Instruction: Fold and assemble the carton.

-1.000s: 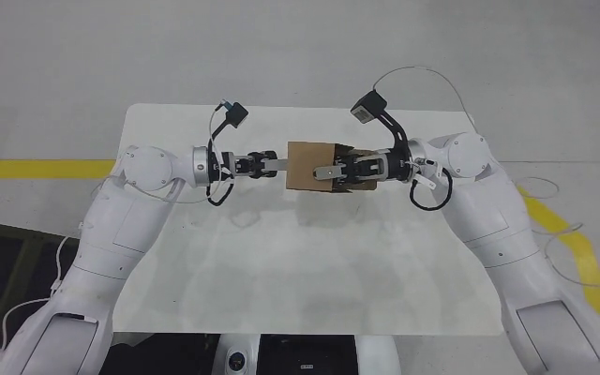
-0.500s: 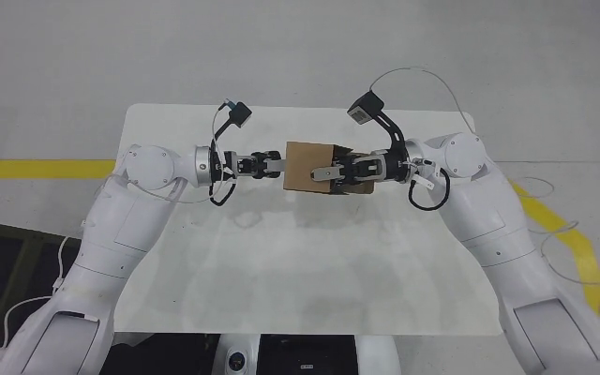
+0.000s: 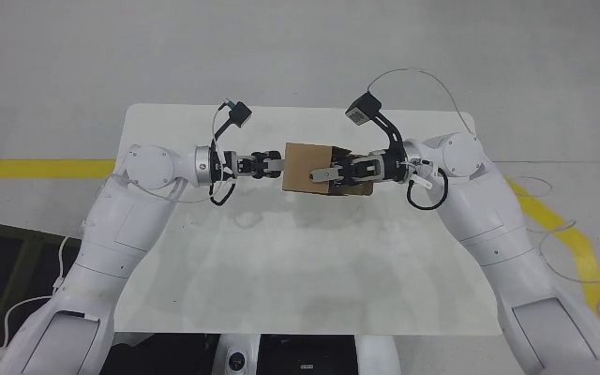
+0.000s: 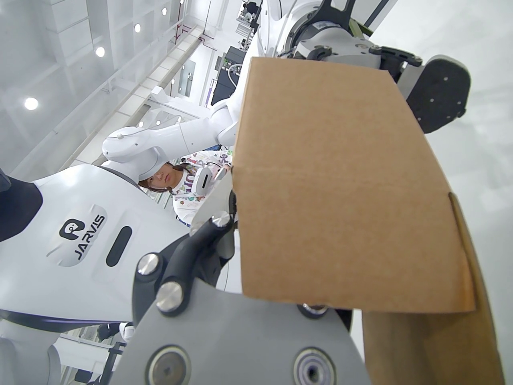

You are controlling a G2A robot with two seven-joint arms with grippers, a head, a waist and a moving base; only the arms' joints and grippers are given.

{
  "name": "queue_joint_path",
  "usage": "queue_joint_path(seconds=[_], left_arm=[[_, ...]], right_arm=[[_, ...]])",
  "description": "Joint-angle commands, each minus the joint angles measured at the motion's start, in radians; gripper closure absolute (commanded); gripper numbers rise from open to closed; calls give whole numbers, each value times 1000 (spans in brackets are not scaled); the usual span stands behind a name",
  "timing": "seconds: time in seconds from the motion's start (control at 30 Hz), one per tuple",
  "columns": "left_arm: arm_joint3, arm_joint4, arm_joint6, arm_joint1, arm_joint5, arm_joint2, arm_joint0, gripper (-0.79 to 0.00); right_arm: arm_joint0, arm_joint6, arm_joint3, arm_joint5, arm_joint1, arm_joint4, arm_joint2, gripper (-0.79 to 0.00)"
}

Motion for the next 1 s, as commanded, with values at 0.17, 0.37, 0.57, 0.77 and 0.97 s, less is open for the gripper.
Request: queue_joint_path(seconds=[0.17, 0.37, 0.57, 0.77, 0.97], left_arm=[[2, -4, -3, -1, -4, 3, -2, -785], [4, -7, -5, -3, -2, 9, -5, -785], [8, -7, -8, -6, -3, 18, -9, -785], [25, -11, -9, -8, -1, 26, -12, -785], [34, -55, -20, -10, -12, 24, -7, -785]], right_arm=[[1, 2, 3, 3, -2, -2, 2, 0], [0, 3, 4, 2, -3, -1, 4, 0], [-1, 8, 6, 1, -5, 5, 6, 0], [-9, 25, 20, -2, -9, 55, 10, 0], [-15, 37, 34, 3, -15, 114, 7, 0]])
